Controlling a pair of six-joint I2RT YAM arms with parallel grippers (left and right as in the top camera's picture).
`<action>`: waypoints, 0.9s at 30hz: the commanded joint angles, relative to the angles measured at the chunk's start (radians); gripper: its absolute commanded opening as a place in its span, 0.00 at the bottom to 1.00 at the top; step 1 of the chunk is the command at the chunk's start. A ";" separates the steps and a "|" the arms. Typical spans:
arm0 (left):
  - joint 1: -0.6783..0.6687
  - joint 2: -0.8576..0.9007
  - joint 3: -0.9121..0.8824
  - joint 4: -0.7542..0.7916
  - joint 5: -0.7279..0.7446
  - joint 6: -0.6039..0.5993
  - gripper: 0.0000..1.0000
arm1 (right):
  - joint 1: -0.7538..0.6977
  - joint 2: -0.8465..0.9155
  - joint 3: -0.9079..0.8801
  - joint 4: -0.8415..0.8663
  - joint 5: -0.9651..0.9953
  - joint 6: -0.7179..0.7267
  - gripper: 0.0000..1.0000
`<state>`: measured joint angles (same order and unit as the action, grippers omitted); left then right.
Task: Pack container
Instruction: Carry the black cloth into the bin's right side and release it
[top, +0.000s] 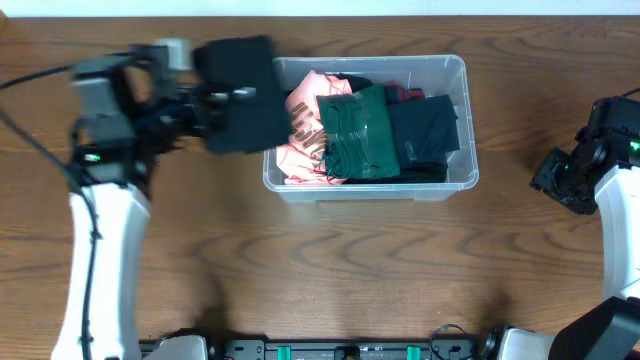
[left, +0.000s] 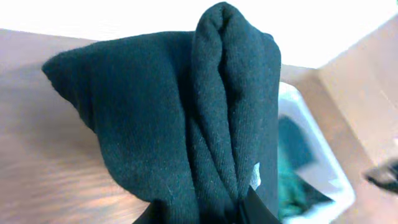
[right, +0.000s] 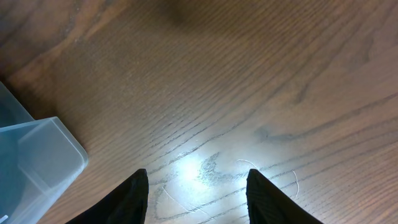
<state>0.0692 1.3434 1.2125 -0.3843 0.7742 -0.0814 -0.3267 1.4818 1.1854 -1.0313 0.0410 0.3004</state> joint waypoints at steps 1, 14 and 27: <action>-0.170 -0.026 0.031 0.034 -0.090 -0.063 0.06 | 0.001 -0.005 -0.003 -0.002 0.003 -0.002 0.49; -0.637 0.214 0.031 0.418 -0.410 -0.363 0.06 | 0.001 -0.005 -0.003 -0.008 -0.004 -0.002 0.49; -0.670 0.473 0.031 0.709 -0.409 -0.578 0.06 | 0.001 -0.005 -0.003 -0.008 -0.008 -0.002 0.49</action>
<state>-0.5919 1.8046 1.2129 0.2970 0.3729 -0.6144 -0.3267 1.4818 1.1824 -1.0386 0.0353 0.3004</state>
